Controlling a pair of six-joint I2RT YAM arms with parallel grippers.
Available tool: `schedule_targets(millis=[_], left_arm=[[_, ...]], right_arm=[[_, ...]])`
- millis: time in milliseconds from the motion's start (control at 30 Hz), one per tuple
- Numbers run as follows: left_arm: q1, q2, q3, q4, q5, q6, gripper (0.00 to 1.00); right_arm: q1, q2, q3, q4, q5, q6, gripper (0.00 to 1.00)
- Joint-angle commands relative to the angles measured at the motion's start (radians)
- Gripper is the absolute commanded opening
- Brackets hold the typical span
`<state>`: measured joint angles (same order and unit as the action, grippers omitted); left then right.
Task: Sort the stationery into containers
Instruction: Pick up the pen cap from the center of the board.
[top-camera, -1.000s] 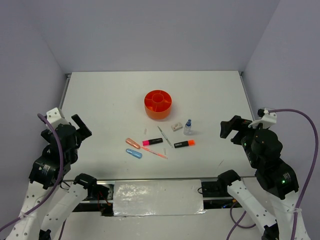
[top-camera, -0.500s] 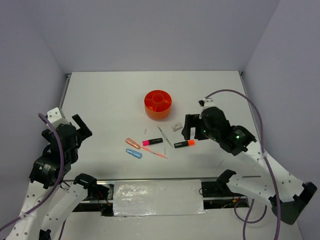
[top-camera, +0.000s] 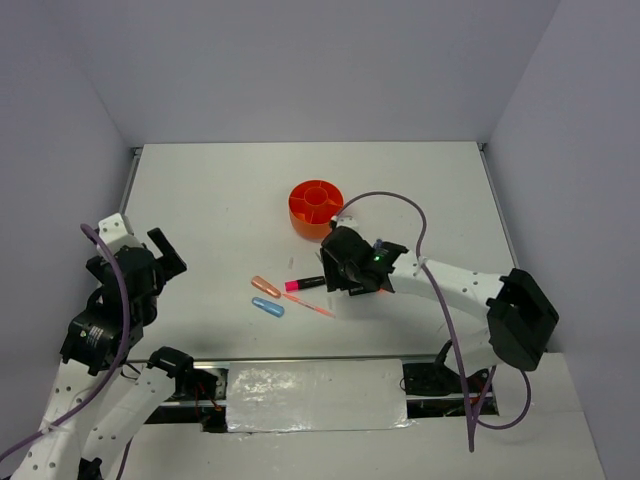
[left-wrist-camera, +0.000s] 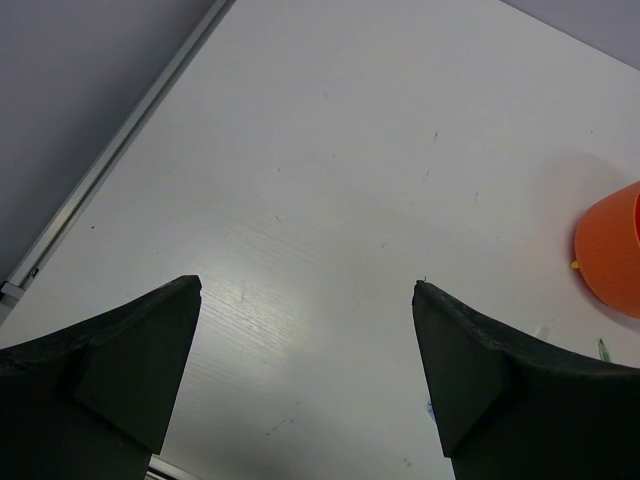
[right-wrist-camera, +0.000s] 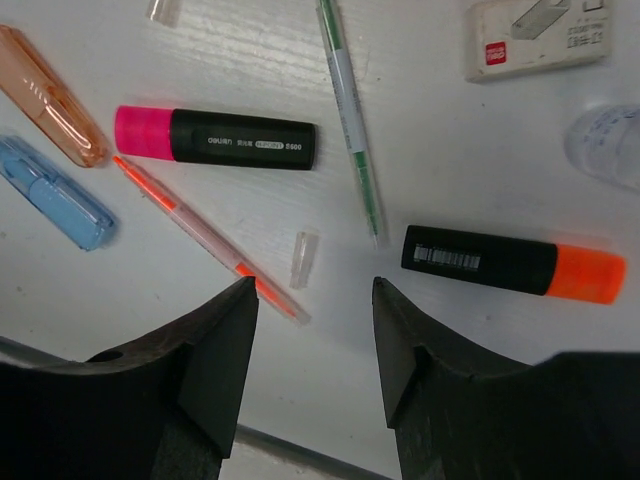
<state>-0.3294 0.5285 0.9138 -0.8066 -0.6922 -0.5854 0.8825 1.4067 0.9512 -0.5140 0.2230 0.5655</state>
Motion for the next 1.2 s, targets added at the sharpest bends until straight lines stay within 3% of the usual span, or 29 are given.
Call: schedule_targets(millis=[0, 167, 233, 933, 1167], left_arm=[[0.004, 0.005, -0.004, 0.04, 0.007, 0.021, 0.99], [0.004, 0.005, -0.006, 0.046, 0.013, 0.024, 0.99], [0.004, 0.008, -0.006, 0.043, 0.013, 0.024, 0.99], [0.003, 0.024, -0.006, 0.049, 0.026, 0.03, 0.99], [0.003, 0.016, -0.006, 0.047, 0.023, 0.029, 0.99]], right_arm=[[0.029, 0.043, -0.006, 0.097, -0.002, 0.027, 0.56], [0.039, 0.124, -0.015, 0.137, -0.033, 0.028, 0.53], [0.047, 0.149, -0.015, 0.138, -0.034, 0.031, 0.45], [0.079, 0.241, -0.051, 0.147, 0.007, 0.06, 0.41], [0.079, 0.256, -0.06, 0.155, 0.007, 0.06, 0.32]])
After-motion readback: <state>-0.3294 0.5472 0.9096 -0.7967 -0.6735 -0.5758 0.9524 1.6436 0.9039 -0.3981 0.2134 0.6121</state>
